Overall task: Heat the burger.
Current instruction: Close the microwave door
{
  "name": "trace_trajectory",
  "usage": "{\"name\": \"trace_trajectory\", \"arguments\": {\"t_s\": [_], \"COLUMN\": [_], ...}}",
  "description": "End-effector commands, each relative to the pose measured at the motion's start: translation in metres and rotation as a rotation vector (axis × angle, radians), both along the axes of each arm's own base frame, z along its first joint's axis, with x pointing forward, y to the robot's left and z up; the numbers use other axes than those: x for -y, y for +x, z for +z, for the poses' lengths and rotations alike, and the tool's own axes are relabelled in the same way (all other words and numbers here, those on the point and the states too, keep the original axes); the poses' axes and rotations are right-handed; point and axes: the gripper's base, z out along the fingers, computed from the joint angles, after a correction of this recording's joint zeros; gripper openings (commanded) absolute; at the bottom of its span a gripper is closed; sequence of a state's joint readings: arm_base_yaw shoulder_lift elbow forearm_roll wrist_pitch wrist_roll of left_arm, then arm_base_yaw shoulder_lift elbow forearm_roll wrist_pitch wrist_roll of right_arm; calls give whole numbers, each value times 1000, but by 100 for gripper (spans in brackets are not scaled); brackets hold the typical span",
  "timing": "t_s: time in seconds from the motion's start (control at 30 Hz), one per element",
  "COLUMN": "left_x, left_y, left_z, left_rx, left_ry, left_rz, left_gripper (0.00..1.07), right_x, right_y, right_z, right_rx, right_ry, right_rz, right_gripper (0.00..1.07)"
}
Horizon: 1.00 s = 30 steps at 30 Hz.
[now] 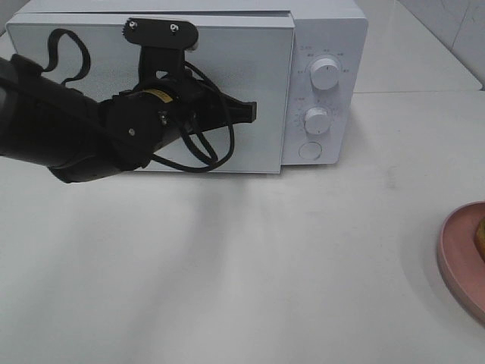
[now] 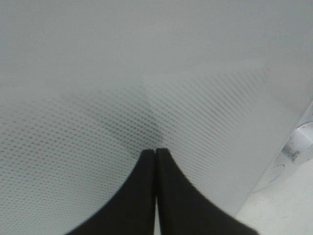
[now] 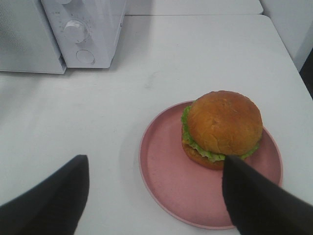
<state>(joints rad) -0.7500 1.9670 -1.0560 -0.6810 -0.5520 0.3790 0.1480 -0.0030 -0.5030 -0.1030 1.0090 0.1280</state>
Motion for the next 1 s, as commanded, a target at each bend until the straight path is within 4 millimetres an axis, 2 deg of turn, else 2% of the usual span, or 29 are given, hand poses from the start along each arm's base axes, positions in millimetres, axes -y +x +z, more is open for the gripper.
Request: {"name": "trace_trajectory", "arguments": {"t_s": [0.03,0.2,0.43,0.57,0.7,0.87,1.0], "left_x": [2,9,14,1,-2,0,12], "left_y": [19,31,36,45,52,51,38], "left_z": [9,11,15,16,21,23,23], "left_rx": [64,76,92,80,96,93,-52], "left_ry": [-31,-40,-30,-53,-63,-27,20], "left_rz": [74,87,78,136,148,114,-44], "left_gripper": [0,0,0,0,0,0,0], "right_x": [1,0,0,0,0,0,0], "right_y": [-4,-4,-4,-4,-4,-4,-4], "right_z": [0,0,0,0,0,0,0], "right_rx": [36,36,35,35,35,35,35], "right_ry": [1,3,4,4,5,5,7], "right_rz": [-5,-4,-3,-3,-3,-3,-1], "right_gripper": [74,74,74,74,74,74,74]}}
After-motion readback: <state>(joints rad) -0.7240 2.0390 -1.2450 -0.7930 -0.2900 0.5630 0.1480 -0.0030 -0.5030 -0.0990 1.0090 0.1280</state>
